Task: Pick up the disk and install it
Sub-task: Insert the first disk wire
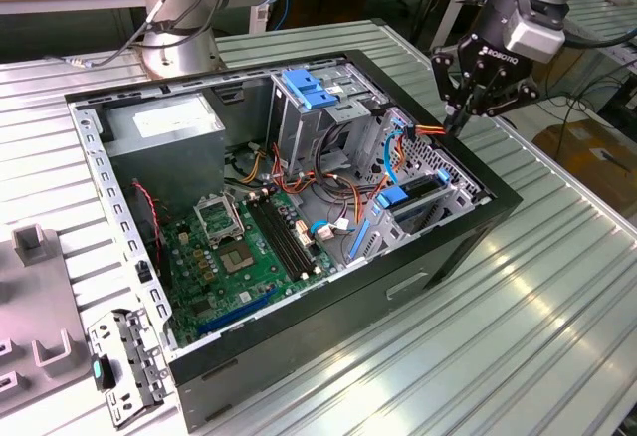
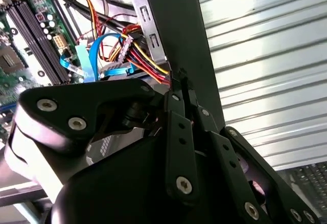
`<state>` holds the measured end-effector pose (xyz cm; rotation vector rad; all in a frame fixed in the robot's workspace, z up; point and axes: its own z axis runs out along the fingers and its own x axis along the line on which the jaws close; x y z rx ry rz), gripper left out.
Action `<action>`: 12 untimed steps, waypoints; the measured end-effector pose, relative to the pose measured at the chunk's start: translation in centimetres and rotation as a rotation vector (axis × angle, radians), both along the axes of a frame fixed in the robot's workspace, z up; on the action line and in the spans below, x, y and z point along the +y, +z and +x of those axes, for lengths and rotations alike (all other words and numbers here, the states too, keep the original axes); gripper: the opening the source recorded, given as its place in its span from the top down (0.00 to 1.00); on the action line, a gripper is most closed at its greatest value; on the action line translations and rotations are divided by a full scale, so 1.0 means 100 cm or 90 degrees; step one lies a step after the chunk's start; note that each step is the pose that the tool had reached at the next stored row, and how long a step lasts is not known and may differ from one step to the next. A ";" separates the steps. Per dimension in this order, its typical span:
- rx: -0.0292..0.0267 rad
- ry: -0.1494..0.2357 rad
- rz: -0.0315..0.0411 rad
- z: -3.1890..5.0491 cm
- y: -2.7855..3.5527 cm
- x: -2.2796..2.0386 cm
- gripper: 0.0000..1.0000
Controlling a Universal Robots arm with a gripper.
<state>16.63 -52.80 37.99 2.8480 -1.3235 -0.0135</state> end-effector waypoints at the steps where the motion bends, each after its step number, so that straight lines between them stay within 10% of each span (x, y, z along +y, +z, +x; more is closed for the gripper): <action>1: 0.0000 -0.013 0.0000 0.0000 -0.0001 0.0000 0.84; 12: 0.0000 -0.079 0.0001 -0.0040 -0.0008 0.0000 0.84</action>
